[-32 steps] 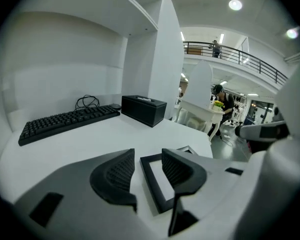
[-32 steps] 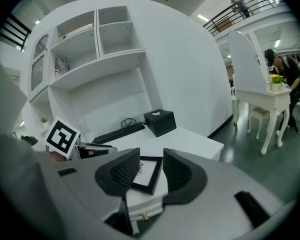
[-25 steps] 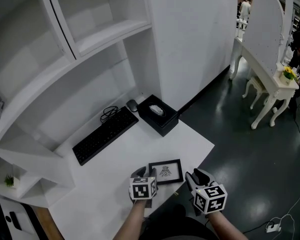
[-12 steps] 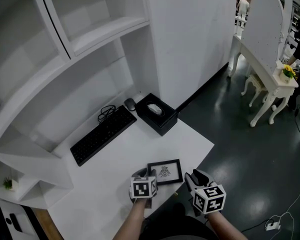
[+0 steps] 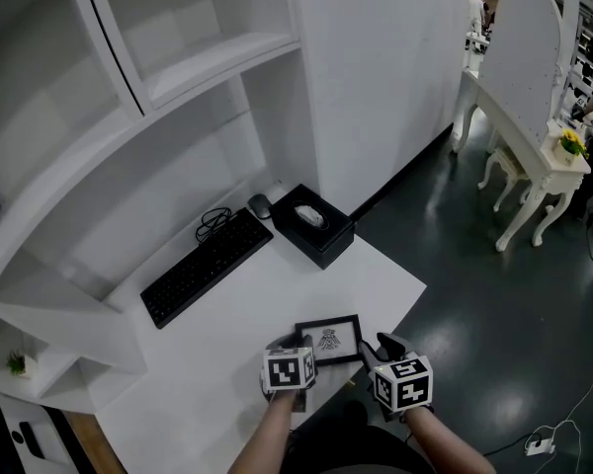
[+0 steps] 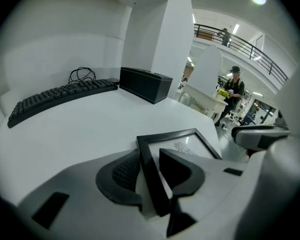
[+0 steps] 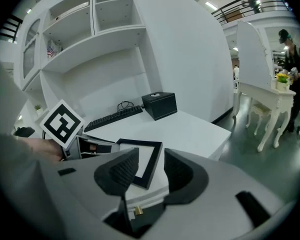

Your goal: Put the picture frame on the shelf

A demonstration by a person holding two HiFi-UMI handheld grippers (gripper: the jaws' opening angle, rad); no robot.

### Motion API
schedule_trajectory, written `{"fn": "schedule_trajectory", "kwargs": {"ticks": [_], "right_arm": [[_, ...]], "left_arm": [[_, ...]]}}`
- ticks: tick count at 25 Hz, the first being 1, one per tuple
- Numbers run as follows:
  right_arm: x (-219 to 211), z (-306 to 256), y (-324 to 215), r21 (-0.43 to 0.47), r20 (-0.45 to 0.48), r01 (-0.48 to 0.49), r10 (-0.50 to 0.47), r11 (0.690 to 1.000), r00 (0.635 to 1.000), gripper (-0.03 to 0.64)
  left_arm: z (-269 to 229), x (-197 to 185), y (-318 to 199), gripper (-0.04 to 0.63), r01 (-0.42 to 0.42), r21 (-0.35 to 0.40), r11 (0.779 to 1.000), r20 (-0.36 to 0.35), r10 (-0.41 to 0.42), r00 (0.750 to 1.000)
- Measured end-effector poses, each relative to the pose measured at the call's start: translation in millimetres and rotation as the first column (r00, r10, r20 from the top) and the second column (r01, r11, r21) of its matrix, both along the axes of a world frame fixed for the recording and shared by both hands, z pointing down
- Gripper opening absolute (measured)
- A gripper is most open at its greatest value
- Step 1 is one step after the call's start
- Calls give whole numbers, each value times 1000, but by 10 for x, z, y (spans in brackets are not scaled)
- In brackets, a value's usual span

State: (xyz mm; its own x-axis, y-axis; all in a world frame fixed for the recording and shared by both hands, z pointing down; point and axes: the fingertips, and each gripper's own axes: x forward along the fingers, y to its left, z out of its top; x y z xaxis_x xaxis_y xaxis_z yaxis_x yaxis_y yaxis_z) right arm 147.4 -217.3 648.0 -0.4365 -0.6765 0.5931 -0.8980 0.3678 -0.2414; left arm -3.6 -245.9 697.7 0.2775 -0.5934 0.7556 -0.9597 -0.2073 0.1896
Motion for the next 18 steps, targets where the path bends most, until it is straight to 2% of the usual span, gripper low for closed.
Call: {"fn": "schedule_trajectory", "kwargs": {"ticks": [2,6,8,18], "right_arm": [[-46,77,-30,-20,-17,9,-10,1000,1000,156],[-125,236,-67,-55,-61,16,-20,998,998,169],[-137,297,-97,-71,-85,7,-13,997,996,169],[-187,519,-134,-144,-160,-9,-15,990,987,129]], "left_arm": [[-18,-30,1,117,4,-1,1000,21,-4,1000],[-4,-5,-5,117,4,0,1000,1,-4,1000],[-6,-32,1,117,6,-4,1000,19,-6,1000],[-22,4,1,117,5,0,1000,-8,-5,1000]]}}
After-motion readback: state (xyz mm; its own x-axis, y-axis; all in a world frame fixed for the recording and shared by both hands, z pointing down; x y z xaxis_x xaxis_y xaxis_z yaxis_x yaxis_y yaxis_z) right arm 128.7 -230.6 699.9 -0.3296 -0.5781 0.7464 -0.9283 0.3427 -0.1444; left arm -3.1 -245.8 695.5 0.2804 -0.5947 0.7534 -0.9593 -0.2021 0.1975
